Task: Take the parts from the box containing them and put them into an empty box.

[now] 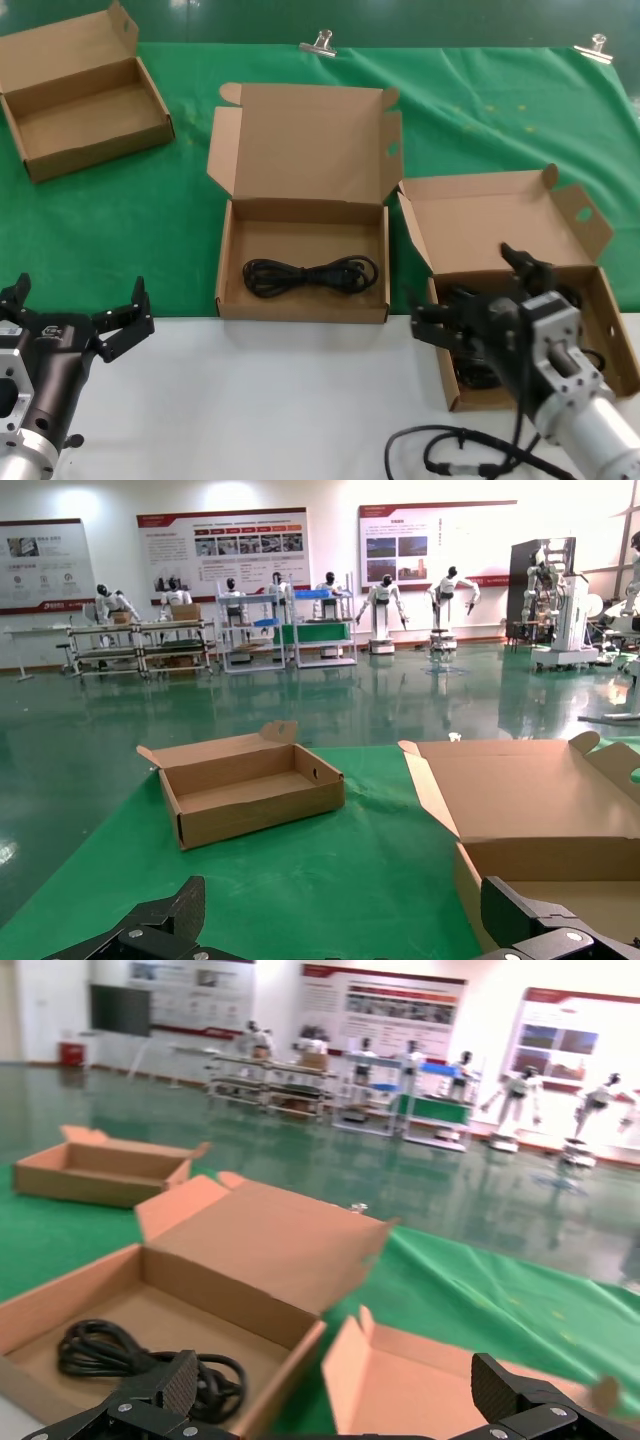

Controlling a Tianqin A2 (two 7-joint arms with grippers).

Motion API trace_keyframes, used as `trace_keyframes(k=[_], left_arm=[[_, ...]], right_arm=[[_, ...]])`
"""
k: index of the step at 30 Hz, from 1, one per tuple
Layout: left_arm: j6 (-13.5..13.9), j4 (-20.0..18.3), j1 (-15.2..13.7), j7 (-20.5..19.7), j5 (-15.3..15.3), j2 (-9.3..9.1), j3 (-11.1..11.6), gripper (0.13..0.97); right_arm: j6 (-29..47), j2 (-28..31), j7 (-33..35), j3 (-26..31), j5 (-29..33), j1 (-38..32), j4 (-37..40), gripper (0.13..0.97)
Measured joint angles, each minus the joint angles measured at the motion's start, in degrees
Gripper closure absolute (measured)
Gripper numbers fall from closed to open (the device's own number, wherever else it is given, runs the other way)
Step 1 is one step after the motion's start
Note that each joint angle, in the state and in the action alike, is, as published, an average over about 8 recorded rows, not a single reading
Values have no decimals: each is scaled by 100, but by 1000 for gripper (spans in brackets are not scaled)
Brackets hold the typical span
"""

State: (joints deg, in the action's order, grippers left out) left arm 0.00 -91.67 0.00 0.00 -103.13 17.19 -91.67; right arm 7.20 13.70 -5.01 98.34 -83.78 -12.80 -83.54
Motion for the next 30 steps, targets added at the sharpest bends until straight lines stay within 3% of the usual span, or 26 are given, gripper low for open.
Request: trace_keyframes(k=[15, 30], left_arm=[[0, 0, 0, 0, 0, 0, 0, 132], [0, 0, 0, 0, 0, 0, 0, 132]], right_arm=[[-567, 275, 395, -526, -1524, 1008, -640, 129], [-618, 300, 431, -573, -1662, 1099, -699, 129]])
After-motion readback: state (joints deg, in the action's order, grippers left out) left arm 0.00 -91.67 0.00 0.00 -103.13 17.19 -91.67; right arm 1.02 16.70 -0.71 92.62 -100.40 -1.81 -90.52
